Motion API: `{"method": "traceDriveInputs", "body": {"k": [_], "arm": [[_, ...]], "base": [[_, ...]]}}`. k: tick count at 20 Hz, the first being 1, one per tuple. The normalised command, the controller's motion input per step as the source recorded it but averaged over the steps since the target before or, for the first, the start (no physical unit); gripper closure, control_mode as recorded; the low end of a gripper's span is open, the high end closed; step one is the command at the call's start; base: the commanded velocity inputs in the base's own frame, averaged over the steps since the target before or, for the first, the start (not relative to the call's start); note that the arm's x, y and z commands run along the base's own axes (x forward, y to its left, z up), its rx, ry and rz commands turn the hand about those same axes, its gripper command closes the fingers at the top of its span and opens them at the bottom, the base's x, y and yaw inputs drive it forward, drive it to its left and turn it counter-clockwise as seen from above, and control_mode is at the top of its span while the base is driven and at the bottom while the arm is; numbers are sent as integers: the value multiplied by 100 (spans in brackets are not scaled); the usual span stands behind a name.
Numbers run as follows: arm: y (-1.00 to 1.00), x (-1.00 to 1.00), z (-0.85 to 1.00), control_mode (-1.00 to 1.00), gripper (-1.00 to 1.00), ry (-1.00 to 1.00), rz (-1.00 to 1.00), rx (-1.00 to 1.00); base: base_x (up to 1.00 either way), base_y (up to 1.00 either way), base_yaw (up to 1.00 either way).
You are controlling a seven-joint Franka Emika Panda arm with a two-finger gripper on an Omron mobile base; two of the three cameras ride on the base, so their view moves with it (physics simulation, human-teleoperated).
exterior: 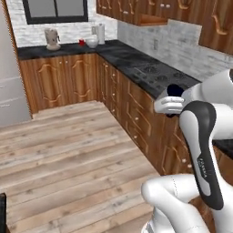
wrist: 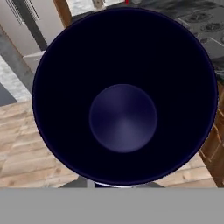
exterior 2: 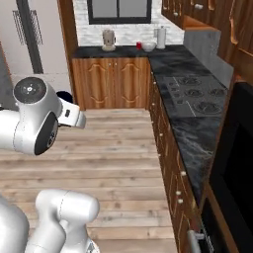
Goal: Clear the mugs and bowl far away from the sink.
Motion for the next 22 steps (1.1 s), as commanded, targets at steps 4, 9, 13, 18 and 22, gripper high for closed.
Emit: {"method": "traceDriveInputs", "body": {"k": [4,9,13,18,22], "arm": [[0,0,0,100,100,0,0,0],[0,0,0,100,100,0,0,0],[0,0,0,100,100,0,0,0],[0,0,0,100,100,0,0,0],[0,0,0,100,100,0,0,0]], "base": [[100,27,0],[100,18,-1],[100,9,0],[100,5,0],[100,10,0]]}}
